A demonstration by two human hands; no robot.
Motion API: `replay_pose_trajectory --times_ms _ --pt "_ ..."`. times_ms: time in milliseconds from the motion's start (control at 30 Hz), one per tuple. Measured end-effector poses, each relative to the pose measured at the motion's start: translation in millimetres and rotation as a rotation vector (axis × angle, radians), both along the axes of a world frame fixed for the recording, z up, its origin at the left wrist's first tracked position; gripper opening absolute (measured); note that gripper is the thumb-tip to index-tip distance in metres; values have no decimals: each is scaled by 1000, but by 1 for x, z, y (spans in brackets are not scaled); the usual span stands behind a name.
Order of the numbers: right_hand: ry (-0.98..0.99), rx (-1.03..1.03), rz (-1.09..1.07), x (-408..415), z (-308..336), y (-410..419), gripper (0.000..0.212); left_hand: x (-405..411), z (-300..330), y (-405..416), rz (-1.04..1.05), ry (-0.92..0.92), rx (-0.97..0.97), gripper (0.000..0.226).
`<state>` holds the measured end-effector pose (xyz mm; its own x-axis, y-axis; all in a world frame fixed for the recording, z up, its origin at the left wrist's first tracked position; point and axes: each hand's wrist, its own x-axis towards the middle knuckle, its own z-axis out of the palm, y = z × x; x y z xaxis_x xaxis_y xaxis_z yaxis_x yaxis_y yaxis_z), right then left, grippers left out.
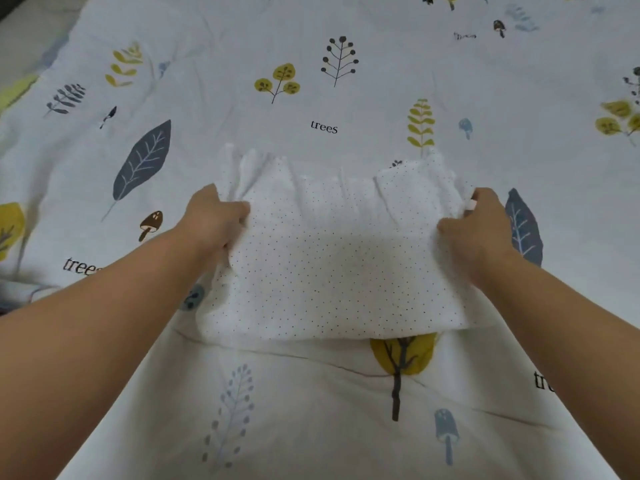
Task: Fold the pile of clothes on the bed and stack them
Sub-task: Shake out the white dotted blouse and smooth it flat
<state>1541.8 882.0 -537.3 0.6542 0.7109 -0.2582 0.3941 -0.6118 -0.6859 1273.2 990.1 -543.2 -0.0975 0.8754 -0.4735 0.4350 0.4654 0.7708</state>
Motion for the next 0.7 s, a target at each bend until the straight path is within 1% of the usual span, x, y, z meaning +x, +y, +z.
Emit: replay_pose_trajectory --times_ms 67,100,167,233,267,300,400,433,533,633,700 --pt "-184 -72 59 -2 2 -4 48 -2 1 -4 -8 349 174 41" --pt "-237 -118 82 -4 2 -7 49 -3 2 -10 -37 456 229 44" --pt "-208 -187 91 -10 -1 -16 55 -1 1 -29 -117 553 215 53" --pt "-114 -196 68 -18 -4 -26 62 2 -3 -53 -218 605 114 61" --pt "-69 -187 58 -23 -5 -30 65 3 -5 -64 -253 599 89 62" --pt "-35 -174 55 -26 -7 -32 65 6 -7 -71 -259 553 90 61" --pt "33 -108 45 -31 -5 -38 59 13 -3 -78 -123 259 81 55" --pt "33 -98 44 -31 -3 -40 58 14 0 -78 -85 206 96 53" --pt "43 -148 51 -29 10 -61 55 9 11 -83 -75 189 157 51" --pt "72 -247 85 -33 23 -104 54 -10 23 -116 -159 228 138 49" --pt "95 -330 107 -39 22 -134 60 -28 22 -148 -215 268 118 48"
